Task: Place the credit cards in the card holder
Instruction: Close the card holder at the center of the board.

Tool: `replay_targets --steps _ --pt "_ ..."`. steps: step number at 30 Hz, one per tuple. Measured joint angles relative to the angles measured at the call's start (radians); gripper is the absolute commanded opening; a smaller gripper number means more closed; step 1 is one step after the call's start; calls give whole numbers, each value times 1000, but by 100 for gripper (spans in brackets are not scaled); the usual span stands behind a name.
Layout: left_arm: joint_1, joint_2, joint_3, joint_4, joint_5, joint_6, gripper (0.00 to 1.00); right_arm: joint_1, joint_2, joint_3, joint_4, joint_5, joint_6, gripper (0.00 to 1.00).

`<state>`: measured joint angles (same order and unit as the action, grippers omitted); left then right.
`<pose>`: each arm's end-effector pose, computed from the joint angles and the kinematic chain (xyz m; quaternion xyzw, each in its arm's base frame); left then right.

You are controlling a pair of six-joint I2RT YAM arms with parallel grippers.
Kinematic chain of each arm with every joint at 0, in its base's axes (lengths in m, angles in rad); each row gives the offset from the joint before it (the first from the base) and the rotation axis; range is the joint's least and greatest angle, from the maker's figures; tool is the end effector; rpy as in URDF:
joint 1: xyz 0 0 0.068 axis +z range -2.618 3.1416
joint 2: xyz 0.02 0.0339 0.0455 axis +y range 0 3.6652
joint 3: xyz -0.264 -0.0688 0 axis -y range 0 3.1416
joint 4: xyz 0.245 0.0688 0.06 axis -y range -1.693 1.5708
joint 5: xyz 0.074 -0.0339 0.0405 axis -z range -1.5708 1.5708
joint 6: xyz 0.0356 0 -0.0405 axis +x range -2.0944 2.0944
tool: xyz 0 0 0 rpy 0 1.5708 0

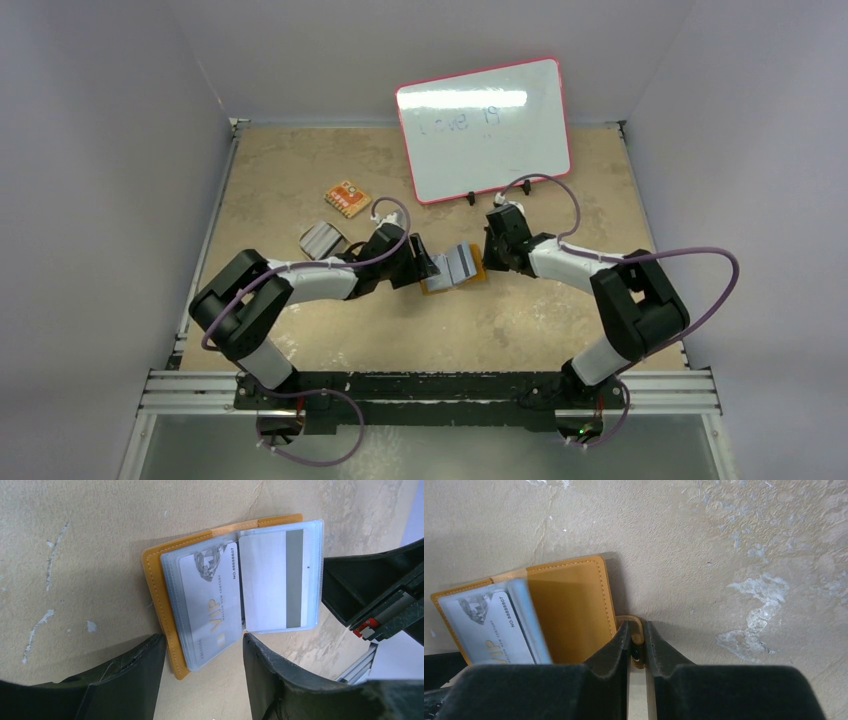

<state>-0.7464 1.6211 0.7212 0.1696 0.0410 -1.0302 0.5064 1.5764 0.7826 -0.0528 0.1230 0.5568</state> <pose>0.2297 -0.2144 0.1495 -0.1208 0.9048 -0.3283 0.2428 0.2719 0.1458 0.1630 0.0453 0.9325 0.1297 0.3339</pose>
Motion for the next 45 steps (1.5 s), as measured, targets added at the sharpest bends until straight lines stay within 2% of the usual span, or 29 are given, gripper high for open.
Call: replay_targets --steps 13,21,31,39,45 --pt "-2 -56 0 39 60 -50 54 -4 0 -19 62 -20 -1 3" --pt "-11 -68 2 126 86 -55 51 5 -4 -36 91 -121 1 3" --pt "-28 -41 41 138 105 -37 46 11 -4 -52 127 -205 4 5" --pt "-28 39 106 71 97 44 44 11 -4 -52 126 -225 8 6" --pt "-28 50 177 -37 38 128 40 11 -4 -52 126 -229 8 6"
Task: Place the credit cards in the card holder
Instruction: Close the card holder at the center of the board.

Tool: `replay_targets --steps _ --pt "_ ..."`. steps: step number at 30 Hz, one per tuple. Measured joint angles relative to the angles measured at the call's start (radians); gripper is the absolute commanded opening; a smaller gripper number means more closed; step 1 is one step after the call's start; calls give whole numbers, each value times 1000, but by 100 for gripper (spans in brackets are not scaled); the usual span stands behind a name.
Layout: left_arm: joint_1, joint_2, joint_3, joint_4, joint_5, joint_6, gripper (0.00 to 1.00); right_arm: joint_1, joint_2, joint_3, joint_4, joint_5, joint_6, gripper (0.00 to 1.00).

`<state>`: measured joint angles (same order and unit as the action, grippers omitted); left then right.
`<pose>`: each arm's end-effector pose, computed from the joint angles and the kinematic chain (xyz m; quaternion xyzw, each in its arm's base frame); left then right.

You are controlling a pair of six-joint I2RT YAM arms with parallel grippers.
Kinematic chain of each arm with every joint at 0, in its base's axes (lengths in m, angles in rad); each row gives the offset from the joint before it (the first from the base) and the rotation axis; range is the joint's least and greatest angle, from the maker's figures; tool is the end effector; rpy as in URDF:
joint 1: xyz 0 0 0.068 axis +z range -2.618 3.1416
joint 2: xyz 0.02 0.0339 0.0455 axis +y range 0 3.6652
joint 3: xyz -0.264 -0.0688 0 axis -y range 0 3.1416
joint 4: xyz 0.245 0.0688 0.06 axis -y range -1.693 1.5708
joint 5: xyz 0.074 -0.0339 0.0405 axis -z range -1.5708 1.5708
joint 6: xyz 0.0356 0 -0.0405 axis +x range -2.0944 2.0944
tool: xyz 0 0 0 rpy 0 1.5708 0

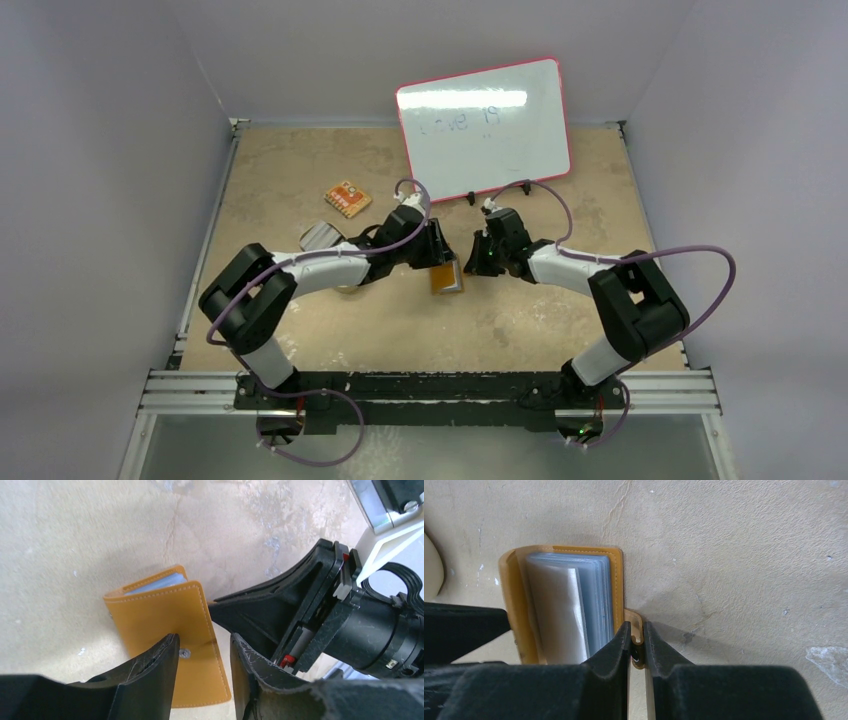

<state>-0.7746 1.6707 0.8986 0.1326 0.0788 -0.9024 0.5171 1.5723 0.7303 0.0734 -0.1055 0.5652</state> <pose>0.2493 -0.2479 0.1829 -0.0394 0.8921 -0.3572 0.2738 0.2650 0.1550 0.1586 0.0015 0.9196 0.2424 0.3092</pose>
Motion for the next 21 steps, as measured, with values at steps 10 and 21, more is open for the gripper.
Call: replay_targets --steps 10,21 --pt "0 15 48 -82 -89 80 20 0 0 0 0 -5 3 7" --pt "-1 97 70 -114 -110 115 26 0 -4 0 -8 -14 3 17"
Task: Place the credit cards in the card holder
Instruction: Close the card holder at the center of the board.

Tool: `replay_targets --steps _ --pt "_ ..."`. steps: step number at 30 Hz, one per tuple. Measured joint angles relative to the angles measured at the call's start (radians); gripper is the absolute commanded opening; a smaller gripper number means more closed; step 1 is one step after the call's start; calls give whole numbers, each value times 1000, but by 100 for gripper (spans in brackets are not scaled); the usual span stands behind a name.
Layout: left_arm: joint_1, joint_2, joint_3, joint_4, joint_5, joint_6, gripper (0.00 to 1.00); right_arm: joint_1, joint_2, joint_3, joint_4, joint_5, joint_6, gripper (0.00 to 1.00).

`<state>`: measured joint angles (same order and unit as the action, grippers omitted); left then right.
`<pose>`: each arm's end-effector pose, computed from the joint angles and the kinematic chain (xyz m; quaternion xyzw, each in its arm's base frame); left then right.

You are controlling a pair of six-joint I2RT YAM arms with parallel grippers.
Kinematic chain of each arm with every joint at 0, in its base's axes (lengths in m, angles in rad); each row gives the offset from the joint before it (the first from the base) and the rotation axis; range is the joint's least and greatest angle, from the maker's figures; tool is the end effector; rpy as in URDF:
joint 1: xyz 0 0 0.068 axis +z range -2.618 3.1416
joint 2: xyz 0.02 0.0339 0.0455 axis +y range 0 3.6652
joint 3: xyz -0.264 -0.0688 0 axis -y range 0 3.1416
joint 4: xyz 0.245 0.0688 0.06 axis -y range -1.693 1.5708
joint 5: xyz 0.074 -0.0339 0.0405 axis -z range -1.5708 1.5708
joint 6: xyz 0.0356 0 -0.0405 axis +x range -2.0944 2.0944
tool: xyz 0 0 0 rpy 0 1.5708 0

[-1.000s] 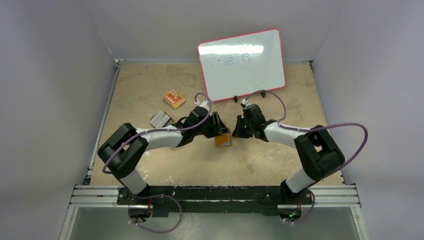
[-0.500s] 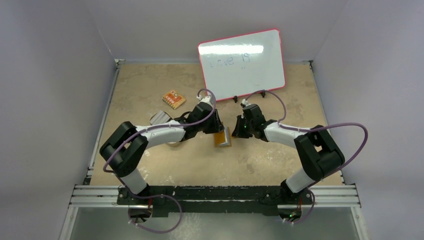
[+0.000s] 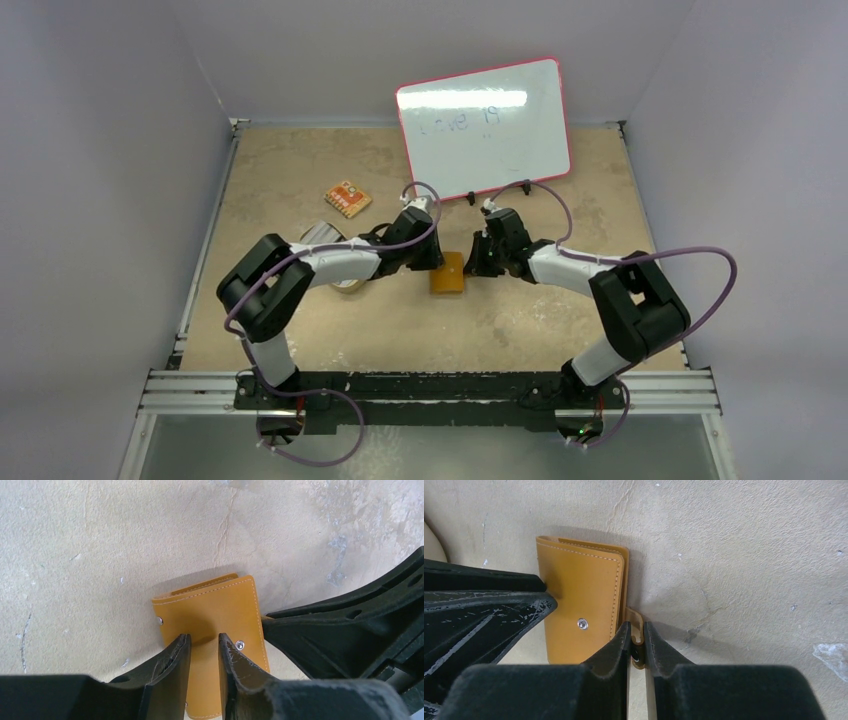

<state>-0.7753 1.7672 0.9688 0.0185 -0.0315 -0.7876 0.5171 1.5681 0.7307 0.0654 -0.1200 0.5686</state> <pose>0.2603 -0.2535 0.1618 -0.0117 0.9227 -0.2610 0.2837 0.2641 0.1551 0.1594 0.0004 0.9199 0.2478 0.3038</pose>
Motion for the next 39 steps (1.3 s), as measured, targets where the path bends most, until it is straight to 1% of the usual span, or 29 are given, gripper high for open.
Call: replay_targets --steps 5,7,13,18,20,23,28,34,39 --pt "0 16 16 0 -2 15 24 0 -19 6 -21 -3 0 25" --pt "0 17 17 -5 -5 19 23 0 -38 7 -31 -4 0 26" --pt "0 17 32 -58 -45 26 22 0 -88 22 -53 -5 0 26" --pt "0 25 36 -92 -66 32 22 0 -99 25 -71 -4 5 30" --pt "0 27 43 -99 -65 35 22 0 -103 25 -81 -3 7 29" --pt "0 27 51 -113 -59 40 22 0 -114 25 -93 0 8 29" --pt "-2 26 53 -117 -30 22 22 0 -129 26 -99 3 7 32" --pt "-14 20 53 -108 24 2 21 0 -94 27 -106 7 7 32" --pt "-19 20 53 -103 49 -6 20 0 -69 27 -108 27 7 30"
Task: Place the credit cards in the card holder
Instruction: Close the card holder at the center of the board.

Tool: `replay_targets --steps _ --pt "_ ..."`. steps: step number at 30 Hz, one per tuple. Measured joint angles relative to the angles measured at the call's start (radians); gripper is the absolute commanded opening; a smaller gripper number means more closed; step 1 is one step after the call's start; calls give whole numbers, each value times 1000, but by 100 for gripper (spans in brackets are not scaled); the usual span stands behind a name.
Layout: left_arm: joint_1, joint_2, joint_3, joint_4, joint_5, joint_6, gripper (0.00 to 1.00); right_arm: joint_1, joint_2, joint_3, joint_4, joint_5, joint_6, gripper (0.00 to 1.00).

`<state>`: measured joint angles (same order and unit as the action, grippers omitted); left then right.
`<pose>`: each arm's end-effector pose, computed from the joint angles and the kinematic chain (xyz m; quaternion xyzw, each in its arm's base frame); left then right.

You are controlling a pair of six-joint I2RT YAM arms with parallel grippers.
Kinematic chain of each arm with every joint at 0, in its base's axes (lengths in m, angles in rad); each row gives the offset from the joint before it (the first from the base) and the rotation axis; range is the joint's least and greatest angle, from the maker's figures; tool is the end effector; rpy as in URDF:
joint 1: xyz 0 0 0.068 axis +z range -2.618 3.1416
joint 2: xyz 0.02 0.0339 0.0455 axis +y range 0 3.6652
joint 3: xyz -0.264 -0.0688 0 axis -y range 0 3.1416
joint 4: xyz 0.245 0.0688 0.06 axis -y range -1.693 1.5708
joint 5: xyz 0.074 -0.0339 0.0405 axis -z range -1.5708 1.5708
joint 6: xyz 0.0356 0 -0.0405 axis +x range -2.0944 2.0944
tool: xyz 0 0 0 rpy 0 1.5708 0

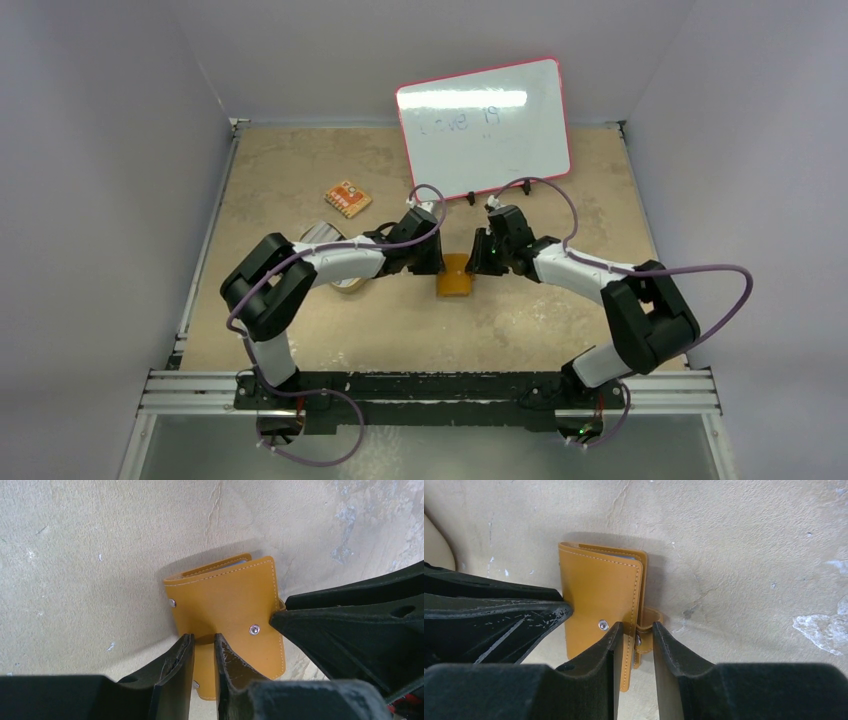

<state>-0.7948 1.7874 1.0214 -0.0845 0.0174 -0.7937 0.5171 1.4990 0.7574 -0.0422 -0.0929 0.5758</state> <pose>0.2567 -0.2625 0.1624 0.0036 0.9358 -0.2571 0.2412 0.2589 0.1511 0.1783 0.0093 0.9227 0.2357 0.3049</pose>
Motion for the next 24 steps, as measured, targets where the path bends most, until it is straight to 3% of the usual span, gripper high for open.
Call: replay_targets --steps 24 --pt "-18 35 20 45 -2 -15 20 0 3 0 -26 30 0 29"
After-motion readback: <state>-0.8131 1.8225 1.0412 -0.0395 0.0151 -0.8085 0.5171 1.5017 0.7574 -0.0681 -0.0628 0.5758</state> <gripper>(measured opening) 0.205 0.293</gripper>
